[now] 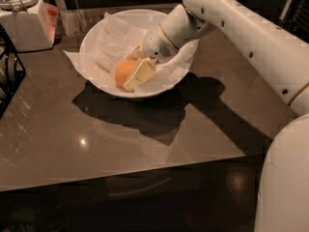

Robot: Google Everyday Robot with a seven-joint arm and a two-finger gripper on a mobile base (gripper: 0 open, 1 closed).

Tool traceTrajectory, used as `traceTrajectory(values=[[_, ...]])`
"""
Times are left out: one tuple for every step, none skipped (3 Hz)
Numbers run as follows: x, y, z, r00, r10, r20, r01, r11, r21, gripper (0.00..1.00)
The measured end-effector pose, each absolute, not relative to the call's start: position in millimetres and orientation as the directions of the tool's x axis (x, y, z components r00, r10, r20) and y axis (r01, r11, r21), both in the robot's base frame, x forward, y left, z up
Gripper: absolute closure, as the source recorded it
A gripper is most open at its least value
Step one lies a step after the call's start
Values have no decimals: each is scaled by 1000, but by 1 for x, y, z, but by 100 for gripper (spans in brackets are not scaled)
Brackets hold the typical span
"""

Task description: Pick orange from white bowl

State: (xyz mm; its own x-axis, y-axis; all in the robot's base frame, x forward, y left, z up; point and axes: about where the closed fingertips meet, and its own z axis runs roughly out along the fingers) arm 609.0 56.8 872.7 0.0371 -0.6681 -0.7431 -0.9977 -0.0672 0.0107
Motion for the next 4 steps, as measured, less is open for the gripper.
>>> traceTrajectory(values=[[610, 54, 868, 26, -675, -737, -999, -52, 12, 38], [610, 49, 869, 27, -675, -737, -999, -35, -4, 57], [609, 45, 874, 40, -664, -747, -999, -28, -28, 80], [604, 41, 890, 63, -639, -766, -998, -49, -41, 99]])
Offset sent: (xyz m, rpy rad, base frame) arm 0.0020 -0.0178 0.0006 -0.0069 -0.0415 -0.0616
